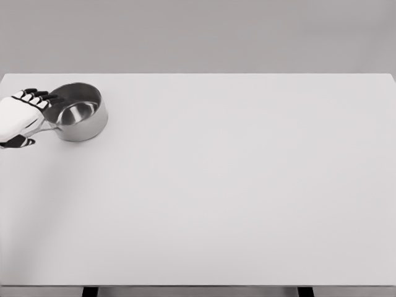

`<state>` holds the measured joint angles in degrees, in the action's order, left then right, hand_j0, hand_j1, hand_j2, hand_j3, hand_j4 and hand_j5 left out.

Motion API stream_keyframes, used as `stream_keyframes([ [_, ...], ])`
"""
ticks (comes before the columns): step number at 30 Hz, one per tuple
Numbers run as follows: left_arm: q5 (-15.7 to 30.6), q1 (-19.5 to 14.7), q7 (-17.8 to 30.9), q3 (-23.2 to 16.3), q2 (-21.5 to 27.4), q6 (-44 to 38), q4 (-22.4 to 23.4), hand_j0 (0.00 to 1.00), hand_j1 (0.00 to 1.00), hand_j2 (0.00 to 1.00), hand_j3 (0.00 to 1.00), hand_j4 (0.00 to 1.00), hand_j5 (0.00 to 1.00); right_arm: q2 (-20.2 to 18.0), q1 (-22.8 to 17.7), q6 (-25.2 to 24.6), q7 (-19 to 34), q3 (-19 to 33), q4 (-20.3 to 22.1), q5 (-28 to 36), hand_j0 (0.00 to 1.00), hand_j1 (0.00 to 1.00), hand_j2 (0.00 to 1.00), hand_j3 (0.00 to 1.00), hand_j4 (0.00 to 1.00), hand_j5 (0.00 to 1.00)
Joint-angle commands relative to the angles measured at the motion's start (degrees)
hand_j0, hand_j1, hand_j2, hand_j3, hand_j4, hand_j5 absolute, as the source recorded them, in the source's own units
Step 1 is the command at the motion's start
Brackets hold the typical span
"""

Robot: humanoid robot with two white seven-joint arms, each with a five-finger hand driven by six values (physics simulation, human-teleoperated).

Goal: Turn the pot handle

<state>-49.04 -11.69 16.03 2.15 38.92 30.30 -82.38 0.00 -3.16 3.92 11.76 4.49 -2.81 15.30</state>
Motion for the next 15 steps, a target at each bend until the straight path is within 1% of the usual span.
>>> stream_keyframes([
  [1,0.2,0.0,0.0,0.0,0.0,-0.1,1.2,1.0,1.0,1.0,1.0,1.0,1.0,0.0,0.0,0.0,0.0,0.0,0.0,0.0,1.0,1.0,1.0,1.0,1.0,1.0],
  [7,0.3,-0.8,0.0,0.0,0.0,-0.1,3.5,1.0,1.0,1.0,1.0,1.0,1.0,0.0,0.0,-0.1,0.0,0.0,0.0,0.0,1.0,1.0,1.0,1.0,1.0,1.0],
  [8,0.3,-1.5,0.0,-0.2,0.0,-0.1,4.1,1.0,1.0,1.0,1.0,1.0,1.0,0.0,0.0,0.0,0.0,0.0,0.0,0.0,1.0,1.0,1.0,1.0,1.0,1.0],
  [15,0.3,-2.9,-0.1,-0.4,-0.2,-0.1,6.6,1.0,1.0,1.0,1.0,1.0,1.0,0.0,0.0,0.0,0.0,0.0,0.0,0.0,1.0,1.0,1.0,1.0,1.0,1.0],
])
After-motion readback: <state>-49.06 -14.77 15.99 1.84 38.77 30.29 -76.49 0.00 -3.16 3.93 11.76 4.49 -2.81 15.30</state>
